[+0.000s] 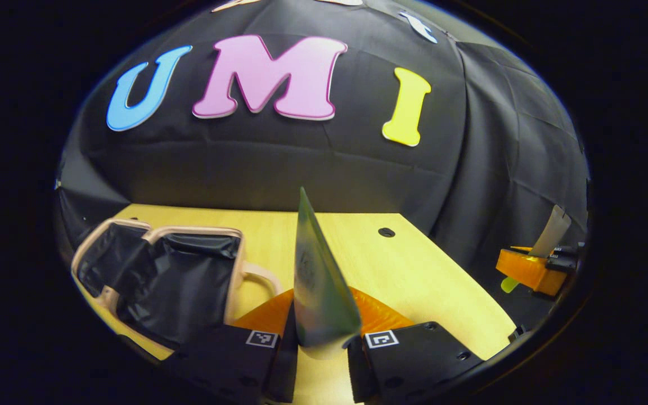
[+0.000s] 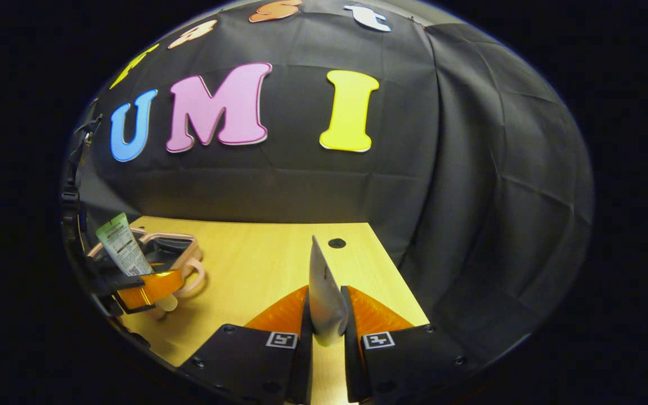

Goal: First open the suitcase, pack the skin care products into it, and then close the suitcase.

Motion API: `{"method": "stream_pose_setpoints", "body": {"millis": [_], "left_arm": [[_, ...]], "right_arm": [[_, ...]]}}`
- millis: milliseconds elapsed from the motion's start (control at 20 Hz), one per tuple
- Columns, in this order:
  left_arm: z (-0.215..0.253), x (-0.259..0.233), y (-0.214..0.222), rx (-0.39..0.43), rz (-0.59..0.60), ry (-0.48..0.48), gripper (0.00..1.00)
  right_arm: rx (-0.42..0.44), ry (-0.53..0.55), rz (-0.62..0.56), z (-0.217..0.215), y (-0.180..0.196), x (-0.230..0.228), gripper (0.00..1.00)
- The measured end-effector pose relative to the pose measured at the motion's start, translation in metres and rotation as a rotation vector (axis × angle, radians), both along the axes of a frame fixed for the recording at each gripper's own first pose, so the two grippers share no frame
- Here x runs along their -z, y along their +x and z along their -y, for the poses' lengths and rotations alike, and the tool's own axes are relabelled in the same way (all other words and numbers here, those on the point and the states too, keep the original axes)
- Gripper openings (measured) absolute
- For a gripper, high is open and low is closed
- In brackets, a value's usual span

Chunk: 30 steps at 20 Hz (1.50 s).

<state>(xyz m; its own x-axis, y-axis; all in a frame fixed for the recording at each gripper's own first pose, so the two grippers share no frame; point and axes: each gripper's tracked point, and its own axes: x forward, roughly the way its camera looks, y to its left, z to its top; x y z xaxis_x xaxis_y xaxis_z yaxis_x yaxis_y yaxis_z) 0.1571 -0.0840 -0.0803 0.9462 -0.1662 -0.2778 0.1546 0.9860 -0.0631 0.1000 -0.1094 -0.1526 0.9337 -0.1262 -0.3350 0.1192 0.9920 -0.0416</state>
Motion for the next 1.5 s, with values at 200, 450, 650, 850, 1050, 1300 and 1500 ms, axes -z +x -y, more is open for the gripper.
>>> {"method": "stream_pose_setpoints", "body": {"millis": [200, 450, 650, 850, 1050, 1300, 1500], "left_arm": [[-0.078, -0.029, -0.042, -0.062, -0.037, -0.006, 0.42], [-0.183, -0.033, -0.036, -0.131, -0.087, 0.056, 0.42], [-0.229, -0.015, 0.01, -0.105, -0.168, 0.1, 0.42], [-0.24, 0.038, 0.046, -0.068, -0.35, -0.001, 0.42], [-0.247, 0.094, 0.066, -0.037, -0.551, 0.033, 0.46], [-0.248, 0.137, 0.075, -0.017, -0.764, 0.034, 0.42], [-0.25, 0.138, 0.089, -0.026, -0.803, 0.053, 0.43]], "right_arm": [[-0.079, 0.033, 0.044, -0.064, -0.02, -0.057, 0.27], [-0.27, 0.072, 0.065, -0.179, -0.026, -0.088, 0.27], [-0.375, 0.131, 0.045, -0.255, -0.015, -0.087, 0.27], [-0.417, 0.112, 0.049, -0.298, 0.008, -0.085, 0.27], [-0.395, 0.149, -0.02, -0.313, 0.024, -0.067, 0.27], [-0.356, 0.167, -0.054, -0.312, 0.018, -0.052, 0.27], [-0.355, 0.175, -0.133, -0.311, 0.019, -0.026, 0.27]]}}
